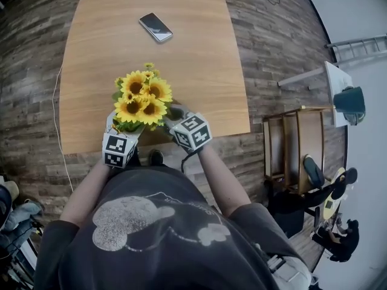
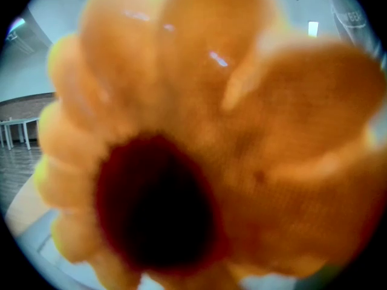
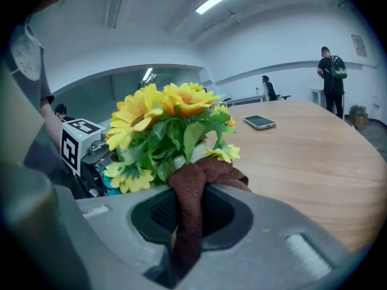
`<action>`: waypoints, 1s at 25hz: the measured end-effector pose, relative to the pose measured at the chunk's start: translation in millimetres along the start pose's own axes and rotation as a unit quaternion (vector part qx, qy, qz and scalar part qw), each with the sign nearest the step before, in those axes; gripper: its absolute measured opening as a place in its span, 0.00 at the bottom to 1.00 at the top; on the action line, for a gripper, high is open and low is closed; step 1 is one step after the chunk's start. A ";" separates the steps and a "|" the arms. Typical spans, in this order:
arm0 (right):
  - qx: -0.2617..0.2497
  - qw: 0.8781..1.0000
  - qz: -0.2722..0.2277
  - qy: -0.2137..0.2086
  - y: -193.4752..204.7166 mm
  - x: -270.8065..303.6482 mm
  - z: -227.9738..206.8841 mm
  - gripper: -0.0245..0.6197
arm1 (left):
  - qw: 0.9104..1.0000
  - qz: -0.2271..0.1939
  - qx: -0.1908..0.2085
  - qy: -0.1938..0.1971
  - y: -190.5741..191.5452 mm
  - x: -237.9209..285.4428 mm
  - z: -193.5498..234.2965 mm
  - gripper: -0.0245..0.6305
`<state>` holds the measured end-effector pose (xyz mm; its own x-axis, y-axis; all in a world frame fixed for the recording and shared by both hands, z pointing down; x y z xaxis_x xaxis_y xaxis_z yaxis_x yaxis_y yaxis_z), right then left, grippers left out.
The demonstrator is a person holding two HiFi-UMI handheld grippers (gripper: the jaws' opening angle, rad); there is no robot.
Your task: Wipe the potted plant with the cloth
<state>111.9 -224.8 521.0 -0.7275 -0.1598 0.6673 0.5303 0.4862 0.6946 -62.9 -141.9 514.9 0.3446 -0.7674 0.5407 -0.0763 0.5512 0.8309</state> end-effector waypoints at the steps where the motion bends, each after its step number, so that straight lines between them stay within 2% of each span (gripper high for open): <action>1: -0.001 1.000 0.002 -0.003 2.0 -0.6 3.6 0.11 | 1.000 -0.001 0.000 0.000 0.5 0.0 0.2 0.65; 10: -0.008 1.000 0.006 -0.020 10.7 -3.1 21.2 0.11 | 1.000 0.004 0.001 0.009 2.4 1.4 3.7 0.65; 15: -0.020 0.999 0.015 -0.024 9.6 -1.1 28.2 0.11 | 0.999 -0.006 -0.008 0.033 4.4 -4.0 9.8 0.69; 19: -0.025 0.999 0.018 -0.031 8.2 3.0 35.2 0.11 | 1.000 -0.012 0.012 0.024 1.1 -15.3 14.0 0.69; 25: -0.037 0.998 0.026 -0.051 1.9 14.8 53.2 0.11 | 1.000 -0.016 -0.003 0.004 8.5 -36.5 26.2 0.70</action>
<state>78.9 -180.6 517.9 -0.7368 -0.0460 0.6746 0.5965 0.4255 0.6805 -100.6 -117.8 505.6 0.3542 -0.7826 0.5119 -0.0595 0.5274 0.8475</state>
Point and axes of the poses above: the fingertips, and each gripper's own axes: x forward along the fingers, z to its left, y out of its underside, the point moved 10 cm from there along -x, backward along the fingers, and after that the axes turned 8 degrees about z, right-handed, at the moved point
